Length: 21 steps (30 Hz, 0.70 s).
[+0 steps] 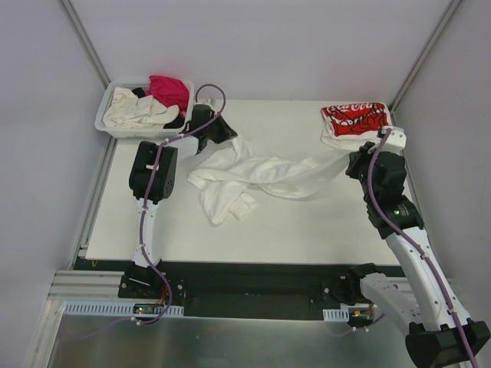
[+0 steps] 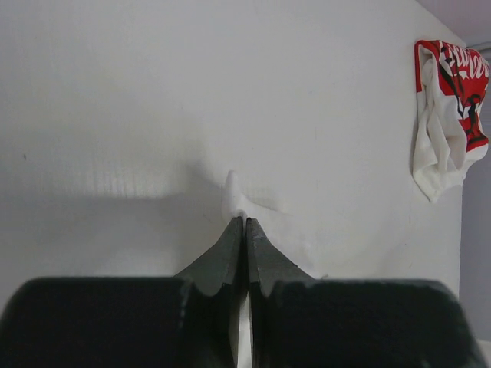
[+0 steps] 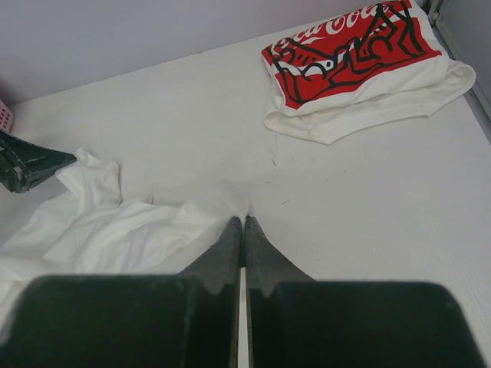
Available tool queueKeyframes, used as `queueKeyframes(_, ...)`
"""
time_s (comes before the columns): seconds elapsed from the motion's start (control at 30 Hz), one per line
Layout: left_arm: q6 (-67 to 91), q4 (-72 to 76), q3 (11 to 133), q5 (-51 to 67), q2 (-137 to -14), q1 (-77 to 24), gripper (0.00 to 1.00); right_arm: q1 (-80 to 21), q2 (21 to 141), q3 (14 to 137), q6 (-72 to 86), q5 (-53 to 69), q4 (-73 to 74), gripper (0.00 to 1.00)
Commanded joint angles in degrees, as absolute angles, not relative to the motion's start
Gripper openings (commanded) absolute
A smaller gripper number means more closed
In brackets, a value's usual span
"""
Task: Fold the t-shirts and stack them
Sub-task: Flatten out the tshirt
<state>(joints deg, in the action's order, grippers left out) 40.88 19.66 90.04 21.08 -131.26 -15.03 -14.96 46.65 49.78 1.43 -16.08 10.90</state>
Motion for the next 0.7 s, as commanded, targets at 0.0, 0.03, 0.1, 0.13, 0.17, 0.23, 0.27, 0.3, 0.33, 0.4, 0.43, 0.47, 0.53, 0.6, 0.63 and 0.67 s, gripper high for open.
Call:
queueKeyframes(0.0,37.5,15.2,98.2,22.3,-127.3,-15.2,0.00,-14.4,47.3,49.0,2.1,-16.1,7.6,0.01)
queueKeyframes(0.03,36.9,14.4,99.3,22.2,-126.1,-15.2,0.00,-14.4,47.5,48.9,2.3,-16.0,7.6,0.01)
queueKeyframes(0.1,35.6,13.2,101.2,21.9,-124.7,-15.2,0.00,-14.4,47.6,48.7,2.5,-15.6,7.4,0.01)
queueKeyframes(0.13,35.2,12.2,101.6,21.4,-123.2,-15.2,0.00,-14.4,47.7,48.6,2.5,-15.5,7.3,0.01)
queueKeyframes(0.17,34.5,11.7,102.0,21.2,-122.4,-15.2,0.00,-14.4,47.7,48.5,2.5,-15.5,7.2,0.01)
queueKeyframes(0.23,33.9,10.6,102.9,20.4,-120.1,-15.1,0.00,-14.5,47.8,48.3,2.5,-15.6,7.2,0.01)
queueKeyframes(0.27,33.3,10.3,103.0,20.2,-119.3,-14.9,0.00,-14.4,48.0,48.1,2.5,-15.6,7.0,0.01)
queueKeyframes(0.3,33.0,10.0,103.4,20.0,-118.5,-14.9,0.00,-14.3,48.1,47.9,2.5,-15.8,7.0,0.01)
queueKeyframes(0.33,32.7,9.7,103.6,19.9,-117.0,-14.8,0.00,-14.4,48.2,47.8,2.5,-15.9,6.9,0.01)
queueKeyframes(0.4,31.7,8.6,104.4,19.4,-115.6,-14.5,0.00,-14.4,48.6,47.7,2.3,-16.0,6.5,0.01)
queueKeyframes(0.43,31.5,8.3,104.8,19.3,-114.2,-14.3,0.00,-14.4,48.9,47.8,2.3,-16.0,6.2,0.01)
queueKeyframes(0.47,30.7,7.1,105.0,19.0,-113.4,-14.2,0.00,-14.4,49.2,47.8,2.1,-16.0,6.2,0.01)
queueKeyframes(0.53,29.9,6.0,106.2,18.5,-111.3,-13.8,0.00,-14.3,50.3,48.2,1.7,-16.7,6.1,0.00)
queueKeyframes(0.6,28.9,4.8,106.7,18.2,-109.7,-13.4,0.00,-14.2,51.5,48.9,0.5,-17.7,5.7,0.01)
queueKeyframes(0.63,28.7,4.5,106.7,18.0,-108.0,-13.2,0.00,-13.9,51.9,49.2,0.3,-18.0,5.7,0.00)
queueKeyframes(0.67,28.0,4.3,106.7,17.8,-107.1,-13.0,0.00,-13.9,52.4,50.3,0.3,-18.4,5.7,0.00)
